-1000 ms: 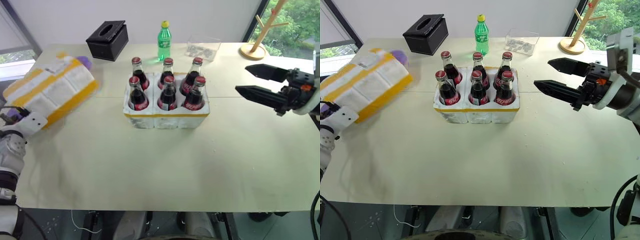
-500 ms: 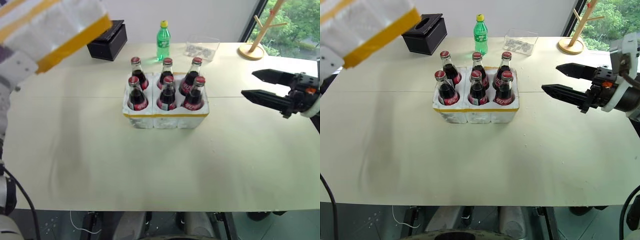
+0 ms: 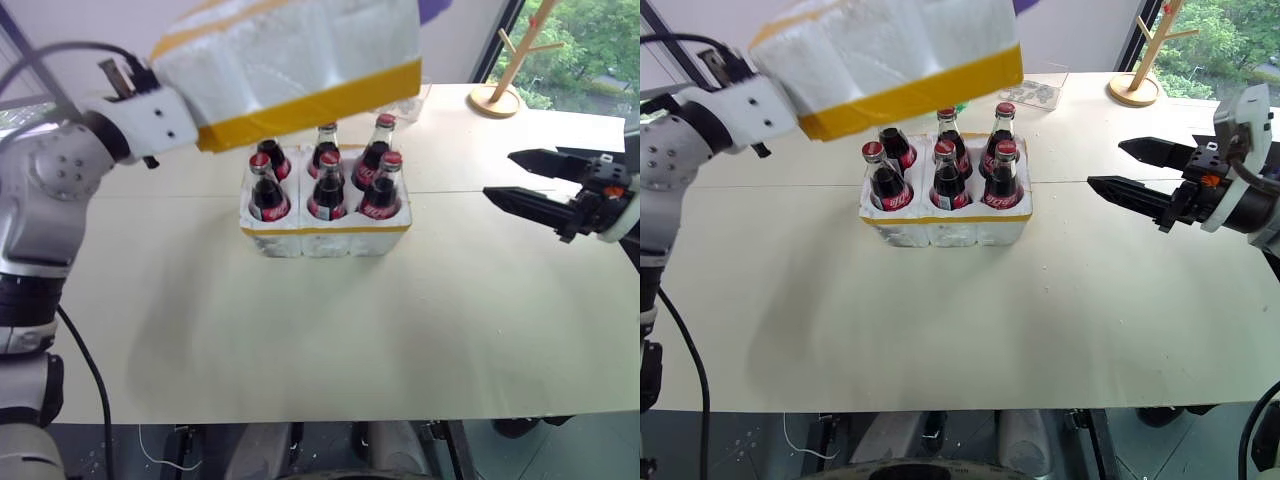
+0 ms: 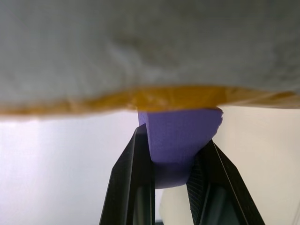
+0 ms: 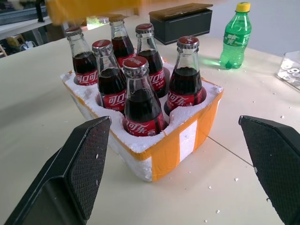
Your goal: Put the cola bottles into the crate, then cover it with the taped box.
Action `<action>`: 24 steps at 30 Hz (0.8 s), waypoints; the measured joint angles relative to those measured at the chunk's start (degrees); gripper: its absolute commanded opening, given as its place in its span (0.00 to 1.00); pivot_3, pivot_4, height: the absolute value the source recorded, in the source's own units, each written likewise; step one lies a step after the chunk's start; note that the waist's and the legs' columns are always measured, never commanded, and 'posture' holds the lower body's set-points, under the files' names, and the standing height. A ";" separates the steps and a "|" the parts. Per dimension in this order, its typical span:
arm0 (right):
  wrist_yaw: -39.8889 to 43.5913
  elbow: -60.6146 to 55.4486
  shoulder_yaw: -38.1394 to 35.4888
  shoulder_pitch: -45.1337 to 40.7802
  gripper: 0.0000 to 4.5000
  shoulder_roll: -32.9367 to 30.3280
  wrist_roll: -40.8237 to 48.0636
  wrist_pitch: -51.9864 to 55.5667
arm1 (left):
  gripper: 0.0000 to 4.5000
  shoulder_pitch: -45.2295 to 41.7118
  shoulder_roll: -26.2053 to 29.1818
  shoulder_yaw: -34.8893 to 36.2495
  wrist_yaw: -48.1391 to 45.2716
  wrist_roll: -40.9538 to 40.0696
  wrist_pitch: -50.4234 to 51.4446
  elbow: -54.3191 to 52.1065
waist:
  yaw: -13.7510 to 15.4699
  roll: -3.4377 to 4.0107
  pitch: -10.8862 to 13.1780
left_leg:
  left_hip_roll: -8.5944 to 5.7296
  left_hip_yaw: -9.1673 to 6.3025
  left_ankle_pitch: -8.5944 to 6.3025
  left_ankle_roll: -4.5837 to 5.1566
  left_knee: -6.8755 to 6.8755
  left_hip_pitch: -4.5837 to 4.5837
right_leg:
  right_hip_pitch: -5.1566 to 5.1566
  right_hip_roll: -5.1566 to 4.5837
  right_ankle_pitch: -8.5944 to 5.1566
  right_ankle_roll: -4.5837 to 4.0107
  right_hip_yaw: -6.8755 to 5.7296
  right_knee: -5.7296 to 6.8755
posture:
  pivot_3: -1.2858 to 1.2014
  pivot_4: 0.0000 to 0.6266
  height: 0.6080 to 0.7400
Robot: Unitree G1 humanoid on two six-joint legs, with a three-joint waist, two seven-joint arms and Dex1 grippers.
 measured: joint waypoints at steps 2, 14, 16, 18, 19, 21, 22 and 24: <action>-0.46 0.02 -0.44 0.00 1.00 0.66 0.02 0.00 | 0.09 0.16 0.00 -1.07 -1.11 3.01 2.47 -2.96 | 0.41 0.00 0.00 | -0.02 0.01 0.00 0.01 0.02 0.01 | 0.02 0.01 0.00 0.00 0.00 0.00 | 0.52 0.24 0.99; -2.06 1.65 -0.49 -0.05 1.00 2.52 -0.12 -0.85 | 0.09 -0.68 -0.45 -1.15 -3.52 9.02 1.02 -6.71 | 0.87 0.01 0.00 | -0.01 0.00 0.00 0.00 0.04 0.03 | 0.05 -0.01 0.01 -0.01 0.00 -0.01 | 0.52 0.24 0.99; -2.14 1.76 -0.49 -0.05 1.00 2.76 -0.14 -1.14 | 0.09 -0.66 -0.32 -1.00 -3.76 9.06 0.17 -6.59 | 0.85 0.01 0.00 | -0.01 0.00 0.00 0.00 0.04 0.03 | 0.05 -0.01 0.01 -0.01 -0.01 -0.01 | 0.52 0.24 0.99; -2.18 1.82 -0.49 -0.06 1.00 2.81 -0.16 -1.26 | 0.09 -0.60 0.15 -0.98 -4.45 9.25 -0.70 -6.65 | 0.85 0.00 0.00 | -0.02 0.00 0.00 0.00 0.04 0.03 | 0.05 0.00 0.01 -0.01 -0.01 -0.01 | 0.52 0.24 0.99; -2.20 1.96 -0.49 -0.10 1.00 2.84 -0.20 -1.37 | 0.09 -0.60 0.37 -0.89 -4.76 9.35 -0.86 -6.87 | 0.86 0.01 0.00 | -0.02 0.01 0.00 0.00 0.04 0.03 | 0.05 0.00 0.01 -0.01 0.00 -0.01 | 0.52 0.24 0.99; -2.29 2.33 -0.49 -0.16 1.00 2.91 -0.38 -1.67 | 0.09 -0.52 0.40 -0.78 -4.97 9.47 -0.99 -7.36 | 0.88 0.01 0.00 | -0.02 0.00 0.00 0.00 0.04 0.03 | 0.05 0.00 0.01 -0.01 0.00 -0.01 | 0.52 0.24 0.99; -2.37 2.35 -0.47 -0.21 1.00 2.98 -0.49 -1.76 | 0.09 -0.33 0.43 -0.71 -5.13 9.55 -1.03 -7.63 | 0.87 0.01 0.00 | -0.02 0.01 0.00 0.01 0.04 0.03 | 0.05 0.00 0.01 -0.01 0.00 -0.01 | 0.52 0.24 0.99; -2.48 2.36 -0.45 -0.27 1.00 3.11 -0.56 -1.93 | 0.09 0.56 0.67 -0.42 -5.40 9.88 -1.09 -8.34 | 0.84 0.01 0.00 | -0.02 0.01 0.00 0.01 0.04 0.03 | 0.05 0.00 0.01 -0.01 0.00 -0.01 | 0.52 0.24 0.99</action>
